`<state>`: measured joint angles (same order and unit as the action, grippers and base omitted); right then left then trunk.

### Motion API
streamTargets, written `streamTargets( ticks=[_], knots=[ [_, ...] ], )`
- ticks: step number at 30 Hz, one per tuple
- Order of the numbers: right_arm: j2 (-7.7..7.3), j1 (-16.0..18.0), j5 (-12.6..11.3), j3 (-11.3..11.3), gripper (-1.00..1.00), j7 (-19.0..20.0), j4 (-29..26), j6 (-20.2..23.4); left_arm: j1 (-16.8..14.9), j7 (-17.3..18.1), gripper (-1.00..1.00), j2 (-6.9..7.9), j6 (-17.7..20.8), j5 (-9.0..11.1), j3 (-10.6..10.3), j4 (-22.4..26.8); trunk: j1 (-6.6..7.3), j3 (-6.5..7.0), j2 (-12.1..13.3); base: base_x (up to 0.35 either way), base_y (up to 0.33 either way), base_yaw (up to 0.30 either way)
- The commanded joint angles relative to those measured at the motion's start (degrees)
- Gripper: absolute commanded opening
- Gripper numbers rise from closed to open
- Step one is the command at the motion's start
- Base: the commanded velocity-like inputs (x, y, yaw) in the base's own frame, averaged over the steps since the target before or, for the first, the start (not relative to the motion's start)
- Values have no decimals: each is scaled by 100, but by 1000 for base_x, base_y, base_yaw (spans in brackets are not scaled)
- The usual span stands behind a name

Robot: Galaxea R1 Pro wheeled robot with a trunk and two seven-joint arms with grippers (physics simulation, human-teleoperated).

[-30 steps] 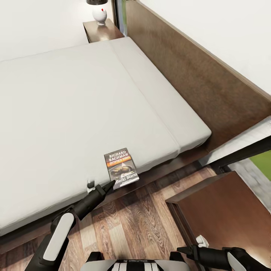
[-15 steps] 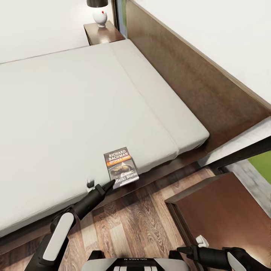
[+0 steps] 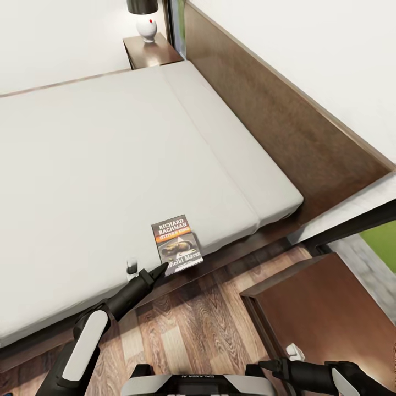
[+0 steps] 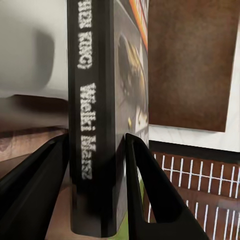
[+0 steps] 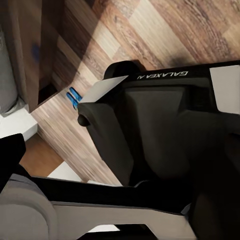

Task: In the bedroom, move the book from the bed onto either nightstand, and place the two sandals side by side next to the bed.

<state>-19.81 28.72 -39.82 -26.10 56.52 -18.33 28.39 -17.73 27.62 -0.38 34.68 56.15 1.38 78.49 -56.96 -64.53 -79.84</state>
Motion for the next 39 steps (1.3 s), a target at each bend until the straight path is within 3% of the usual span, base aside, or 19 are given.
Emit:
streamTargets(
  ticks=[1,13,18,21,39],
  knots=[
    [-5,2,-52,-28,100,0,-4,44,-2,6,-100,-5,39,19,11,0,23,16,40,0,0,0],
    [-5,2,-52,-27,100,0,-4,26,-2,5,-100,-6,39,19,9,-12,286,232,521,0,0,0],
    [-5,2,-52,-27,100,25,4,-531,-2,-1,-100,-6,36,20,7,-18,396,350,722,0,0,0],
    [-5,2,-52,-27,100,32,5,-648,-2,-2,-100,-6,32,19,7,-26,462,430,842,0,0,0],
    [-5,2,-60,-27,100,8,14,-713,0,-35,-100,30,-4,-41,9,-54,835,898,1524,0,0,0]
  ],
)
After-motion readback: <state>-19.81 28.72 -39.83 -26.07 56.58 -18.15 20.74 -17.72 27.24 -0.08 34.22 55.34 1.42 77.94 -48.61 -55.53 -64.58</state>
